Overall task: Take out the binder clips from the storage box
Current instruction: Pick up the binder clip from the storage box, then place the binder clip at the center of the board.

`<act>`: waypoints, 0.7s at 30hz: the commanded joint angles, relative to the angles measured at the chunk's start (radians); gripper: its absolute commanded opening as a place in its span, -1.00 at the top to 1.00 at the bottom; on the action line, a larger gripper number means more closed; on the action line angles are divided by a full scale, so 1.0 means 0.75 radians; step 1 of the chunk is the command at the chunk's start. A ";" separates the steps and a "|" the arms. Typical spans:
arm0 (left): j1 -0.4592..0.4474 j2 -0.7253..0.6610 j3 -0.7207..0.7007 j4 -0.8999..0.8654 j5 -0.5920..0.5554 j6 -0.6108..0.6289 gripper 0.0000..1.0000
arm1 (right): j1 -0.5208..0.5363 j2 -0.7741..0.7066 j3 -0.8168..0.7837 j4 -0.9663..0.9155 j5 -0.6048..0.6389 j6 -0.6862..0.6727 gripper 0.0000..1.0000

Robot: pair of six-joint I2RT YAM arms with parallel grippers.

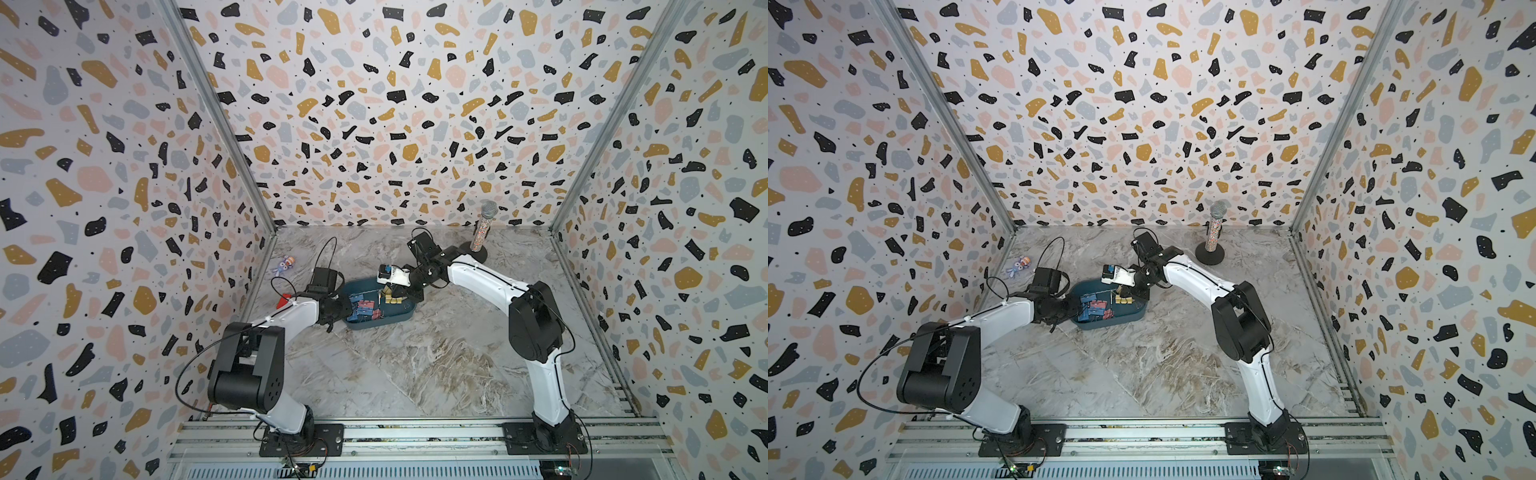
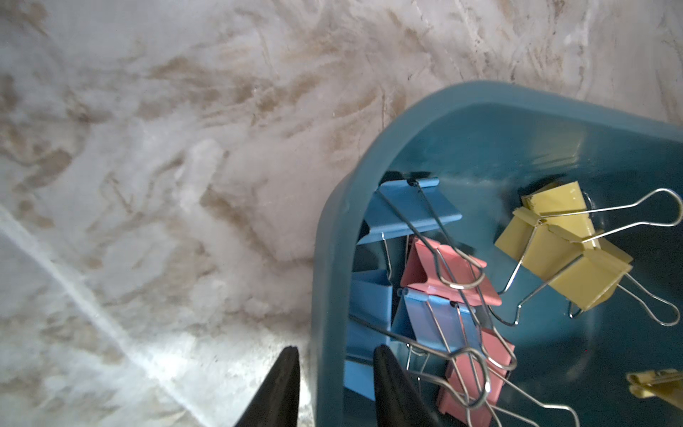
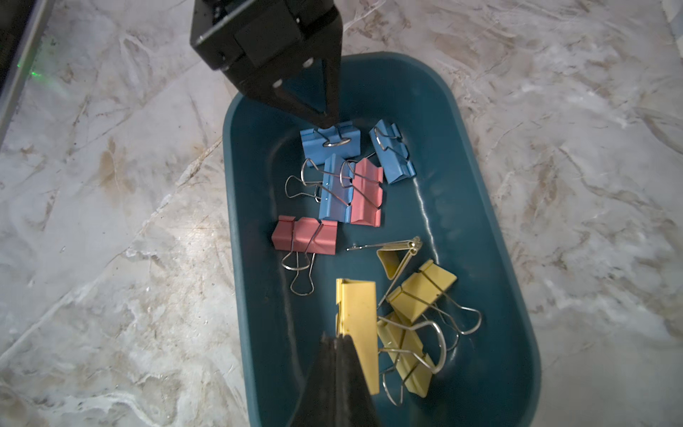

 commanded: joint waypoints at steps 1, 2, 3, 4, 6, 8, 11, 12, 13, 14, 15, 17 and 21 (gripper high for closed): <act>0.006 -0.041 -0.021 0.026 0.008 -0.008 0.26 | -0.012 -0.096 0.041 0.030 0.026 0.098 1.00; 0.006 -0.043 -0.021 0.027 0.009 -0.008 0.26 | -0.018 -0.104 0.035 0.046 0.032 0.117 1.00; 0.006 -0.041 -0.022 0.027 0.009 -0.008 0.26 | -0.022 -0.113 0.029 0.060 0.032 0.135 1.00; 0.006 -0.041 -0.022 0.026 0.009 -0.008 0.26 | -0.028 -0.123 0.018 0.078 0.030 0.154 1.00; 0.006 -0.041 -0.021 0.027 0.009 -0.008 0.26 | -0.040 -0.141 0.004 0.108 0.020 0.190 1.00; 0.004 -0.042 -0.021 0.028 0.009 -0.008 0.26 | -0.055 -0.156 -0.005 0.131 0.019 0.236 1.00; 0.005 -0.042 -0.024 0.027 0.011 -0.008 0.26 | -0.091 -0.193 -0.053 0.197 0.000 0.317 1.00; 0.006 -0.043 -0.024 0.027 0.010 -0.008 0.26 | -0.106 -0.207 -0.076 0.229 -0.006 0.354 1.00; 0.006 -0.042 -0.024 0.027 0.009 -0.008 0.26 | -0.119 -0.221 -0.097 0.260 -0.002 0.390 1.00; 0.005 -0.042 -0.022 0.027 0.008 -0.006 0.26 | -0.133 -0.235 -0.121 0.295 0.004 0.433 1.00; 0.006 -0.043 -0.021 0.027 0.009 -0.006 0.26 | -0.147 -0.251 -0.145 0.329 0.022 0.484 1.00; 0.006 -0.041 -0.020 0.027 0.009 -0.004 0.26 | -0.172 -0.272 -0.175 0.372 0.059 0.569 1.00; 0.005 -0.037 -0.019 0.027 0.009 -0.001 0.26 | -0.212 -0.327 -0.265 0.472 0.129 0.697 1.00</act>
